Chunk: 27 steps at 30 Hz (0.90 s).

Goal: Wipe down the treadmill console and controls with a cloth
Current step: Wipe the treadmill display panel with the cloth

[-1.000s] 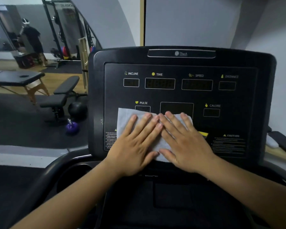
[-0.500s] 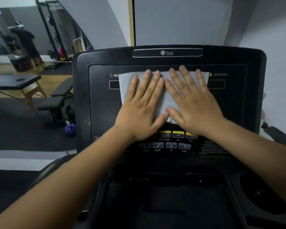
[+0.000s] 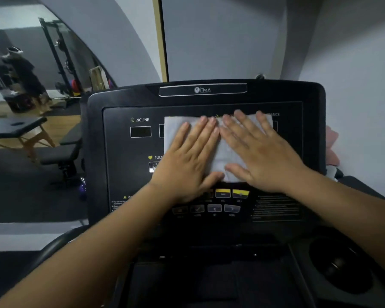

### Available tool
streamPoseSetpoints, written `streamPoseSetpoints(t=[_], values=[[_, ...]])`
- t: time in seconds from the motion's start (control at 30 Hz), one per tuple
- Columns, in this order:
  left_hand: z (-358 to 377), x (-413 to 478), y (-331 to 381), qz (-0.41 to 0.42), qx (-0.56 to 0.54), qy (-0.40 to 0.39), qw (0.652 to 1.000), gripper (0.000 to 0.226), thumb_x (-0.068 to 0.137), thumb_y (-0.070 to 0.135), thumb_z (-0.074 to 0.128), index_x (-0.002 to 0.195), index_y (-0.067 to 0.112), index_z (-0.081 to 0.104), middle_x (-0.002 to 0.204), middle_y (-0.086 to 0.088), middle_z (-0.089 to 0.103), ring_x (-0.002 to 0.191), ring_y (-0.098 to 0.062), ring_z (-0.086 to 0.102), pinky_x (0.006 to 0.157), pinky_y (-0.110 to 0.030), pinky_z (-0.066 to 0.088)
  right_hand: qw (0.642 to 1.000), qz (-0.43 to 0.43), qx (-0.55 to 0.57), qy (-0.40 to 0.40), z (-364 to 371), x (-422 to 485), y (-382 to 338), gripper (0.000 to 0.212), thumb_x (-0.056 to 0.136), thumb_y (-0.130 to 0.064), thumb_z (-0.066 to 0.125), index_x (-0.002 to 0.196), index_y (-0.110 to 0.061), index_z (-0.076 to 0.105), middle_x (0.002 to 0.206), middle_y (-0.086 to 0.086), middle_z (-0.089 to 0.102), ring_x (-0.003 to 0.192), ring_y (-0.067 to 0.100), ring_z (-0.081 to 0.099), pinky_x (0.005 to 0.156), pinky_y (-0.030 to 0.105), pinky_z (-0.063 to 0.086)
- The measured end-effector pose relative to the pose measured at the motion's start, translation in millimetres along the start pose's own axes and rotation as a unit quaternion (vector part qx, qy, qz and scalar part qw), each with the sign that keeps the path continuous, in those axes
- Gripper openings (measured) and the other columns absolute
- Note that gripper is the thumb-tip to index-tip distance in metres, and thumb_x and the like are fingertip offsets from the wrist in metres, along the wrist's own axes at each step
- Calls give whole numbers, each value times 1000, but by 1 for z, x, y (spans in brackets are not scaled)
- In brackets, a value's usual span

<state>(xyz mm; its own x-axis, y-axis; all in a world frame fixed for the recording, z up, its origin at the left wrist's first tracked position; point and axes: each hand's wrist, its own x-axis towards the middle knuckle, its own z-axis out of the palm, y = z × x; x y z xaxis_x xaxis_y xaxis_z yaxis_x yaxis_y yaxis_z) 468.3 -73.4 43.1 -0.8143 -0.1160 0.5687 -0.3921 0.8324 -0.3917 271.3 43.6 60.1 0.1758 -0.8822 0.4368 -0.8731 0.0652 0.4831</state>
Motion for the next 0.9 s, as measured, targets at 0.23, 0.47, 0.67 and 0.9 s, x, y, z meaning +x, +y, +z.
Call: streamPoseSetpoints(t=[0.23,0.47,0.67,0.9], values=[[7,-24,25,-15,-29,-15,999,78,101,53,33,155,-1,15,164,-19,8,152,-34,2,121,-56,12,999,44,16,4,11,-29,-35,72,99,-53,26,156,-11,10,164,10,-2,151,29,-4,119,57,6],[8,-67,42,23,-37,-55,998,77,102,56,25,154,0,18,164,-16,10,153,-29,5,121,-52,15,999,-10,33,-18,22,-63,-54,73,97,-55,30,156,-15,14,164,7,5,151,27,4,119,56,10],[-5,-18,34,-38,-36,-52,997,80,101,59,19,155,1,13,165,-15,5,153,-27,-2,123,-51,10,997,62,29,-42,-7,-32,-34,78,95,-58,28,155,-11,12,164,9,2,151,27,-2,118,58,12],[5,-65,82,-24,-73,-69,995,79,102,58,22,156,1,9,165,-14,1,153,-28,-2,120,-51,12,993,64,89,-48,11,-85,-79,76,97,-49,34,155,-8,9,164,8,2,151,25,-2,119,52,10]])
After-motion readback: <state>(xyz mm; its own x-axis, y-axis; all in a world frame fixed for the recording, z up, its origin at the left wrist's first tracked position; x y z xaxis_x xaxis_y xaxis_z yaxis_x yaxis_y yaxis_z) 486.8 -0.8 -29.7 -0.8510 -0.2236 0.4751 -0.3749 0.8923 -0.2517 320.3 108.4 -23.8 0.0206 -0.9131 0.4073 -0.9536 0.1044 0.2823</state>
